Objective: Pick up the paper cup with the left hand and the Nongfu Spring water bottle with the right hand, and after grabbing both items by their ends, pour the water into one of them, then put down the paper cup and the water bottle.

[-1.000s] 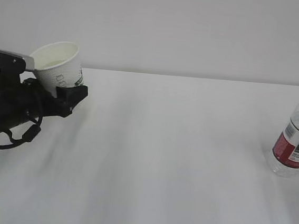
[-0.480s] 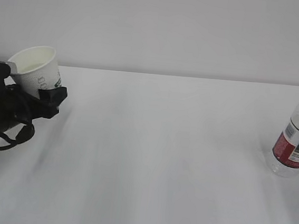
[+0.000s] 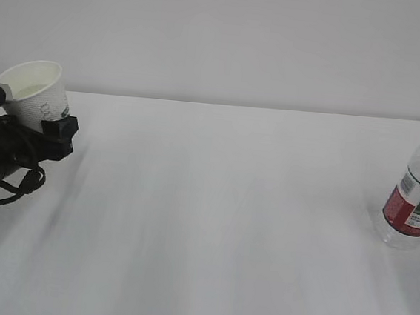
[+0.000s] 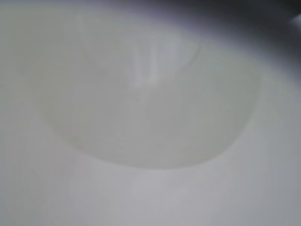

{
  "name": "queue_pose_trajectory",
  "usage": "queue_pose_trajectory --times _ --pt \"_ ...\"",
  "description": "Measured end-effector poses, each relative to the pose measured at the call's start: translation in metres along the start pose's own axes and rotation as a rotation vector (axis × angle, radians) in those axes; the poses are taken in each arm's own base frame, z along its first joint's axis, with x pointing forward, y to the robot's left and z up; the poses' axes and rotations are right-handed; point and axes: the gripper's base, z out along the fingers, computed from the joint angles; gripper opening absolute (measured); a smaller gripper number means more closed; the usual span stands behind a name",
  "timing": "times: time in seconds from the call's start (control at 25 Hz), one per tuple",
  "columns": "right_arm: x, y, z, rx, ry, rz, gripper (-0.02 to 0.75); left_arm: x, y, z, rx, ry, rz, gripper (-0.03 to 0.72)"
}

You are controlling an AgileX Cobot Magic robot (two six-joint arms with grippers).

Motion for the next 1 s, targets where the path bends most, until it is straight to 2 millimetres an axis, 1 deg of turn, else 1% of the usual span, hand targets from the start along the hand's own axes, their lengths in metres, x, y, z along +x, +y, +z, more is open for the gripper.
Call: queue_pose_trajectory --times 0.2,0.44,0.6,1.0 --pt "0.000 0.000 0.000 0.000 0.000 -0.004 0.594 0.001 0.001 0.000 -0.007 0.001 -0.001 0.510" --pt "0.000 0.000 0.000 -0.001 0.000 -0.008 0.594 0.014 0.003 0.002 -0.015 0.041 0.000 0.508" --pt "0.000 0.000 0.000 -0.001 -0.002 -0.026 0.594 0.018 0.004 0.002 -0.017 0.053 0.000 0.507" --pt "-0.001 0.000 0.000 0.000 -0.008 -0.035 0.594 0.036 0.007 0.005 -0.027 0.107 0.000 0.507"
